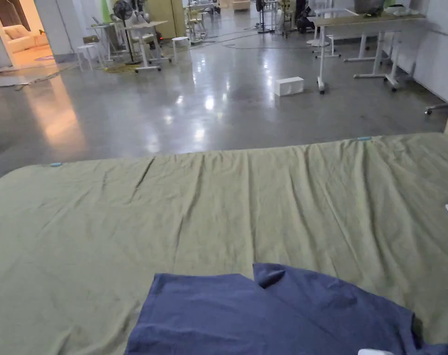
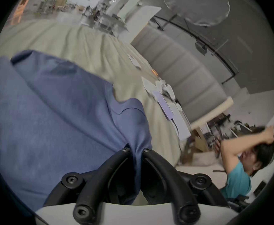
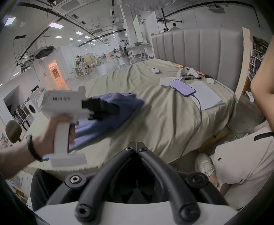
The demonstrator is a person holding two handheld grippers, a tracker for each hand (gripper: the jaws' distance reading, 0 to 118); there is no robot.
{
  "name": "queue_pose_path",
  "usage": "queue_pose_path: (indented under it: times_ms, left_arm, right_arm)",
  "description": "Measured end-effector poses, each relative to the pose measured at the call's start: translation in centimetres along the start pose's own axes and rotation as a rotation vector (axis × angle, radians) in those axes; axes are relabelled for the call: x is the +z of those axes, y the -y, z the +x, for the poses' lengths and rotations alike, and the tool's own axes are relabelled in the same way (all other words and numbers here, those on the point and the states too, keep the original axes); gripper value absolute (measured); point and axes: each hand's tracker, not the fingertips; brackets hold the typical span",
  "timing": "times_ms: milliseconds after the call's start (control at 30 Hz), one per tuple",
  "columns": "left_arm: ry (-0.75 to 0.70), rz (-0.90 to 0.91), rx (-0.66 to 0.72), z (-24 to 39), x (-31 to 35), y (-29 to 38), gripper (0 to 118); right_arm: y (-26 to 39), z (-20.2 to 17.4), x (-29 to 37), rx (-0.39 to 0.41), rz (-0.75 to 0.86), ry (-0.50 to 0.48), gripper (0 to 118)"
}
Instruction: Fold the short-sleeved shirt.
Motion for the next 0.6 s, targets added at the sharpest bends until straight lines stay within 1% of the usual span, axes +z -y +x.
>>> queue_pose_path:
  times_ms: [67,133,200,267,300,333,367,400,433,467,500,533,567,600]
  left_arm:
    - [0.006,-0.017,-0.015,2.2,-0.5,2.8,7]
    - [0.038,-0.062,0.037,3.5,-1.0,4.4,7]
    - [0.035,-0.053,-0.006,4.5,-1.3,5.4,7]
    - [-0.022,-0.060,-0.067,4.4,-2.1,5.4,8]
    - [-0.022,-0.062,-0.055,3.8,-2.5,5.1,14]
    - [-0.004,-0.074,-0.007,3.1,-2.5,4.7,31]
    - [0.013,-0.081,0.054,2.3,-1.9,4.2,43]
    - [0.028,-0.046,0.104,1.7,-0.5,3.7,52]
    - [0.040,-0.005,0.127,1.2,1.1,3.0,64]
    - [0.041,0.059,0.117,0.8,3.4,2.4,73]
    - [0.030,0.119,0.066,0.3,6.0,1.8,79]
    - [-0.002,0.157,0.017,0.0,8.7,1.1,80]
    - [-0.067,0.205,-0.029,-0.2,11.8,0.5,80]
    - [-0.167,0.255,-0.100,0.4,15.6,0.3,80]
  right_arm:
    - [0.1,0.2,-0.3,0.003,-0.018,0.015,0]
    - [0.3,0.3,-0.6,0.005,-0.026,0.018,0]
    - [0.3,0.2,-1.1,0.000,-0.032,0.016,0]
    - [0.1,-0.3,-1.0,0.001,-0.022,0.008,0]
    - [-0.1,-0.6,-1.0,0.001,-0.013,0.001,0]
    - [-0.3,-0.9,-0.9,0.004,-0.005,-0.014,0]
    - [-0.5,-1.2,-0.8,0.013,0.004,-0.028,0]
    - [-0.7,-1.6,-0.7,0.031,0.015,-0.039,0]
    - [-1.0,-2.0,-0.7,0.052,0.028,-0.055,0]
    - [-1.3,-2.4,-0.8,0.073,0.037,-0.073,0]
    - [-1.9,-2.9,-1.0,0.093,0.047,-0.087,0]
    - [-2.5,-3.4,-1.2,0.115,0.062,-0.109,0]
    - [-3.3,-4.0,-1.3,0.137,0.092,-0.135,0]
    - [-4.1,-4.7,-1.3,0.152,0.127,-0.162,0]
